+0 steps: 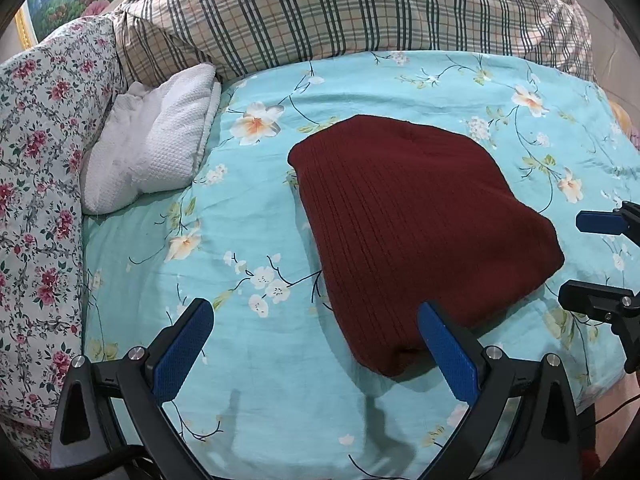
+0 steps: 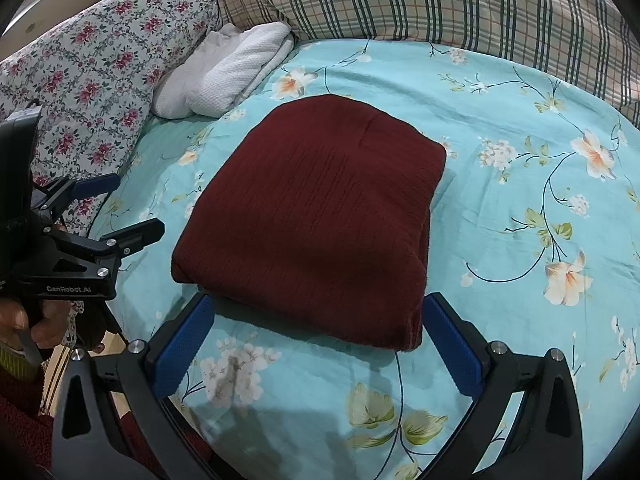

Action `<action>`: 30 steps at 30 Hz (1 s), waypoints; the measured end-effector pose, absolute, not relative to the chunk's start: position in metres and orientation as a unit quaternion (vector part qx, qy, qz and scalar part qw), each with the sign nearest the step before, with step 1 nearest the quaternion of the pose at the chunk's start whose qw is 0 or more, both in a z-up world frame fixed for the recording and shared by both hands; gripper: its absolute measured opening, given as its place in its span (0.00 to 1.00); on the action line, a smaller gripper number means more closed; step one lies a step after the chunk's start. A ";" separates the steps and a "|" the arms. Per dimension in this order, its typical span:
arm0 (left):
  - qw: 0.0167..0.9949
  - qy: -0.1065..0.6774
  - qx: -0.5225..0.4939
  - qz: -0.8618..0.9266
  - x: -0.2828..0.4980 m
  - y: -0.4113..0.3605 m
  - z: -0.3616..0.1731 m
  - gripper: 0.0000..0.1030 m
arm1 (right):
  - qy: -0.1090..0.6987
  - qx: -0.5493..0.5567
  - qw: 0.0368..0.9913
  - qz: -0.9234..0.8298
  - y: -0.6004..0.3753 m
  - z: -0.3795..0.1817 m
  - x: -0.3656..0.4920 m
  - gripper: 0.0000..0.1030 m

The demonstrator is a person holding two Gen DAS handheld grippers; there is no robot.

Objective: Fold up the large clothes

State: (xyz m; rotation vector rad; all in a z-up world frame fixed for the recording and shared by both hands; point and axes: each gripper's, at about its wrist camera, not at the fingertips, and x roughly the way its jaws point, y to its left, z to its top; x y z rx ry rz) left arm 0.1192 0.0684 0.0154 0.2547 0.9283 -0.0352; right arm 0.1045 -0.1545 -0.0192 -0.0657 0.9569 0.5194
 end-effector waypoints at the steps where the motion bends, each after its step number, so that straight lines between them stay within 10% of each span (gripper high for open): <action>1: 0.886 0.446 0.123 -0.017 0.120 0.068 0.015 0.99 | 0.455 -0.030 0.856 0.246 -0.154 -0.019 0.104 1.00; 30: 0.886 0.446 0.125 -0.019 0.119 0.065 0.017 0.99 | 0.451 -0.029 0.857 0.250 -0.160 -0.016 0.107 1.00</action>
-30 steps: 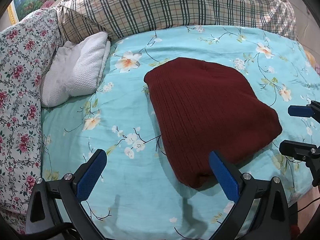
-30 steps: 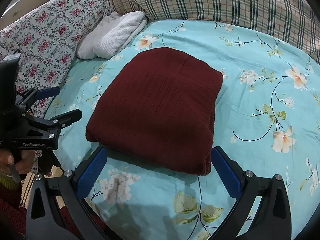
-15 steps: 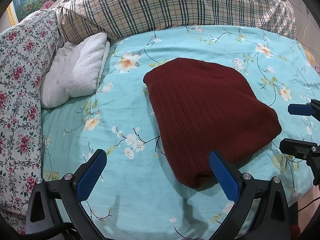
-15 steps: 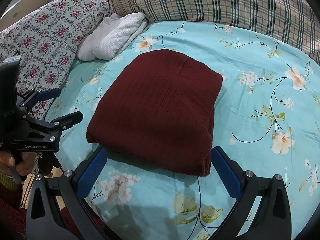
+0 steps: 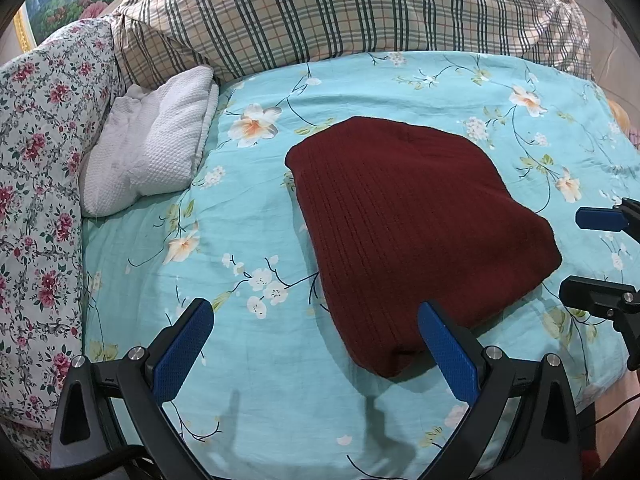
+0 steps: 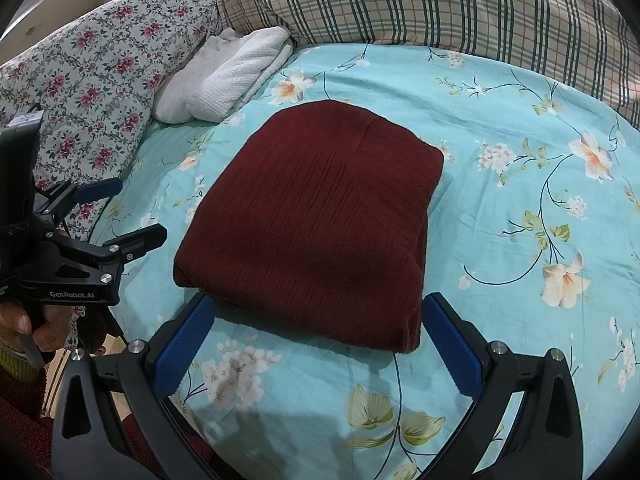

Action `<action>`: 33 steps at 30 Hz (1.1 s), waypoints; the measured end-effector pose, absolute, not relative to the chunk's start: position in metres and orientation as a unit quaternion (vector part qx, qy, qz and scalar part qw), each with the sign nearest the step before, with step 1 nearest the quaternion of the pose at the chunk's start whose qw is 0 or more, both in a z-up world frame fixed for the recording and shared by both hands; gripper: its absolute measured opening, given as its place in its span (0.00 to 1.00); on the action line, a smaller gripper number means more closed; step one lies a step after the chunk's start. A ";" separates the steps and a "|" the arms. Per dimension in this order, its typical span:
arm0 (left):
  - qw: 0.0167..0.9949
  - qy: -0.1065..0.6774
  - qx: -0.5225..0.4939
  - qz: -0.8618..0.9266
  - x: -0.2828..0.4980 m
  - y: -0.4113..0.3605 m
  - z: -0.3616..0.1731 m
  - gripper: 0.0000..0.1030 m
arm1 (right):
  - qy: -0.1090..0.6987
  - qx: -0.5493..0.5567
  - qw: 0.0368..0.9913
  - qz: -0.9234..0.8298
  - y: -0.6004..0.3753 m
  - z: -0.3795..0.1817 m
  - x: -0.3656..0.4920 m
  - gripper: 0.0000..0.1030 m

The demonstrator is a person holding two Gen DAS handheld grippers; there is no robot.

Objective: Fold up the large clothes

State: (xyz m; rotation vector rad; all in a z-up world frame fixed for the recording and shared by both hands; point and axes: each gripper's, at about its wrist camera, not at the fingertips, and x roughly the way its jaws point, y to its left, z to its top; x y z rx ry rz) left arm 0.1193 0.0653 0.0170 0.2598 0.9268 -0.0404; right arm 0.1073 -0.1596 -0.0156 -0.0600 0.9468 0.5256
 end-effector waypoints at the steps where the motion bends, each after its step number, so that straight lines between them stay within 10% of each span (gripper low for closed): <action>1: 0.886 0.446 0.125 -0.019 0.119 0.065 0.017 0.99 | 0.451 -0.028 0.857 0.250 -0.159 -0.016 0.107 1.00; 33: 0.888 0.441 0.128 -0.019 0.121 0.065 0.021 0.99 | 0.445 -0.027 0.859 0.251 -0.158 -0.008 0.105 1.00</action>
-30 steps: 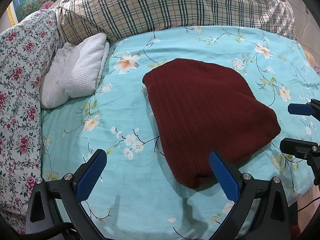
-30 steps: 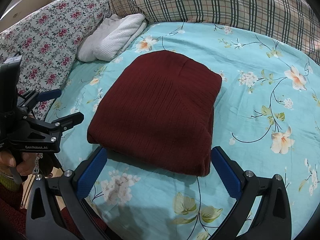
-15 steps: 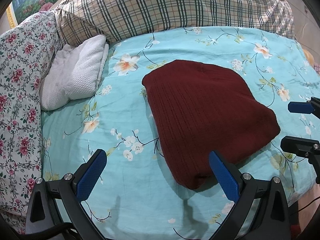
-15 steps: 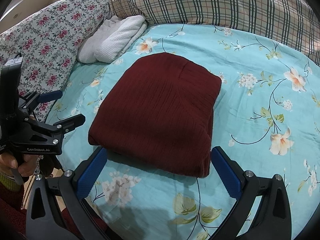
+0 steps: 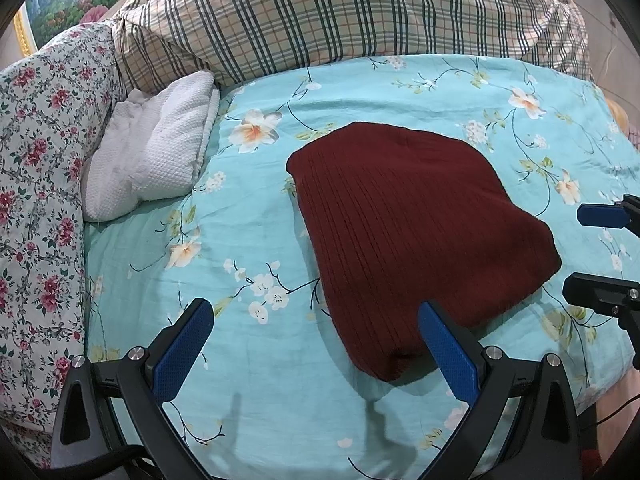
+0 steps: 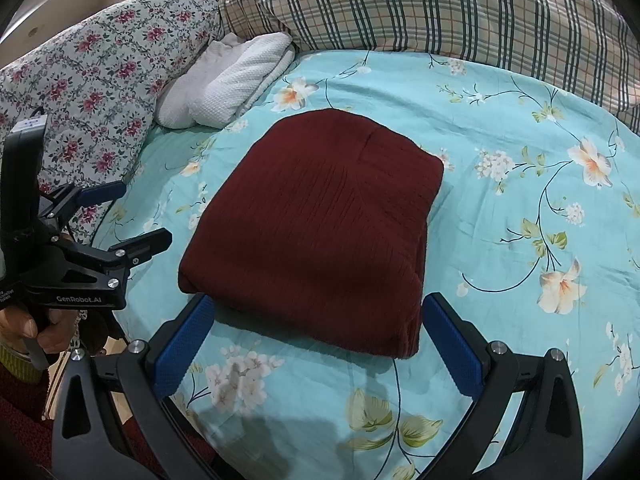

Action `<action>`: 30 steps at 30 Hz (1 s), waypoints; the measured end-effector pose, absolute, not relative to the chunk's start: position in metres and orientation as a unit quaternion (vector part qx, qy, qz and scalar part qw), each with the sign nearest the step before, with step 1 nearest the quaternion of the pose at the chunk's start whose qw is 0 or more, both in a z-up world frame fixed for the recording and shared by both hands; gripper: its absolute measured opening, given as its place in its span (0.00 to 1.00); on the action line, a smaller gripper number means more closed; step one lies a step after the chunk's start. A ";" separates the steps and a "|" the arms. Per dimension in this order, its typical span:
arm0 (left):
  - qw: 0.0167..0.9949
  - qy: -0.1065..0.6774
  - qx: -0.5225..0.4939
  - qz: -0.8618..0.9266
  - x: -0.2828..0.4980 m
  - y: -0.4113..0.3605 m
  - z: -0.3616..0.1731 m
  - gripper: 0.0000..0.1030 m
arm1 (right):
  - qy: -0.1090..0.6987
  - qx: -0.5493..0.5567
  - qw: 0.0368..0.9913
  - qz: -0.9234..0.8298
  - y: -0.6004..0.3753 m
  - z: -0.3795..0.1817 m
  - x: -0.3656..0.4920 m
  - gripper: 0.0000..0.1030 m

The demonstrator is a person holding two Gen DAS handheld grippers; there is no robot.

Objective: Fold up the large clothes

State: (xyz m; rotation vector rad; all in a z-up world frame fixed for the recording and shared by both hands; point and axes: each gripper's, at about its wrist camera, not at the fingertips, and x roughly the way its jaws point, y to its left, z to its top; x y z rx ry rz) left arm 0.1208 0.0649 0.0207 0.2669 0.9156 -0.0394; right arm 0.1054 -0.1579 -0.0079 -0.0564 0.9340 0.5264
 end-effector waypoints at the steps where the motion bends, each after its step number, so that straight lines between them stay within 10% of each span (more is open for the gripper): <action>1: 0.888 0.441 0.129 -0.018 0.121 0.065 0.021 0.99 | 0.445 -0.027 0.859 0.251 -0.158 -0.008 0.106 1.00; 30: 0.891 0.436 0.129 -0.011 0.121 0.059 0.026 0.99 | 0.441 -0.028 0.861 0.251 -0.158 -0.003 0.109 1.00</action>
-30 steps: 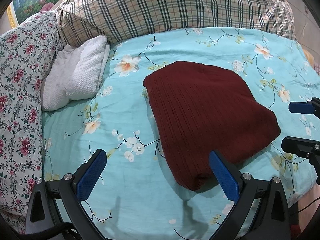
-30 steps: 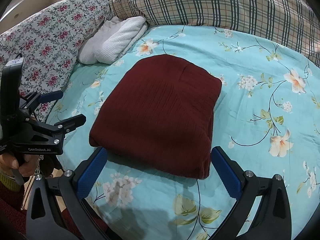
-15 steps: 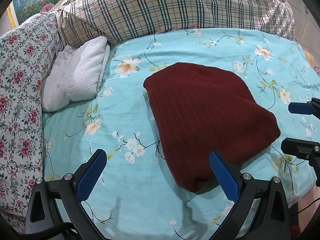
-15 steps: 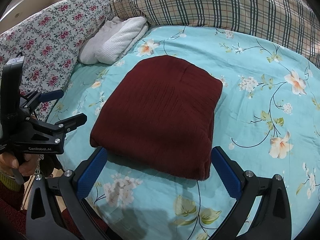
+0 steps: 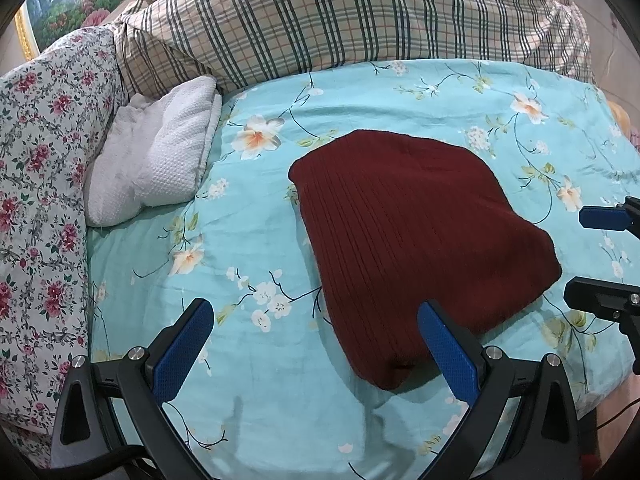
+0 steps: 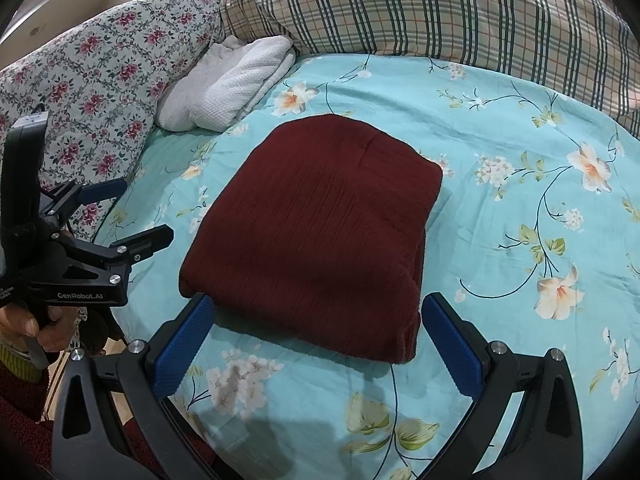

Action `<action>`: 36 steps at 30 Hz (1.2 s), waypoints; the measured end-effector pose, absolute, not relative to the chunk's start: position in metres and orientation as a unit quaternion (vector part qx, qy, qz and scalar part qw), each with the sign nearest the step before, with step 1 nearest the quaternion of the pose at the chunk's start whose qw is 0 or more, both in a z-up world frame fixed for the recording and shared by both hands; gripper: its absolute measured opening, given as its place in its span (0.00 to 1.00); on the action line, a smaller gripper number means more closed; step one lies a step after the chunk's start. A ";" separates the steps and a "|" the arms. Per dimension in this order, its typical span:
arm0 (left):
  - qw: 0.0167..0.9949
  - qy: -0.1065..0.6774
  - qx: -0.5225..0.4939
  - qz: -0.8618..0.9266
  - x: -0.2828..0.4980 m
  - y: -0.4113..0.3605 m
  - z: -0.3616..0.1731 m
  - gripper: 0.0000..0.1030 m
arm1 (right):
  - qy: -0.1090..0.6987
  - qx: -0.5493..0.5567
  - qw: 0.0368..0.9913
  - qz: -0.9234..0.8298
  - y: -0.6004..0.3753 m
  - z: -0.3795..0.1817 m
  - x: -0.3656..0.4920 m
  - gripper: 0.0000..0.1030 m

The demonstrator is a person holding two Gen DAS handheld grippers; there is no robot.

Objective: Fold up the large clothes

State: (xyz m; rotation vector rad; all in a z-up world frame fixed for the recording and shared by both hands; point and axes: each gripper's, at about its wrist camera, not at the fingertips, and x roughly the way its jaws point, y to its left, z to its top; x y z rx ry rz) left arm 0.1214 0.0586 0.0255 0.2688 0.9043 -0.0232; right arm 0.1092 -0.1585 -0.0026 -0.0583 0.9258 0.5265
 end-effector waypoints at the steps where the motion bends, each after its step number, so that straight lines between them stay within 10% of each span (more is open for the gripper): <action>1: 0.891 0.436 0.129 -0.011 0.121 0.058 0.025 0.99 | 0.441 -0.028 0.861 0.251 -0.159 -0.002 0.110 1.00; 36: 0.894 0.429 0.128 -0.002 0.135 0.057 0.026 0.99 | 0.433 -0.026 0.866 0.250 -0.161 0.001 0.122 1.00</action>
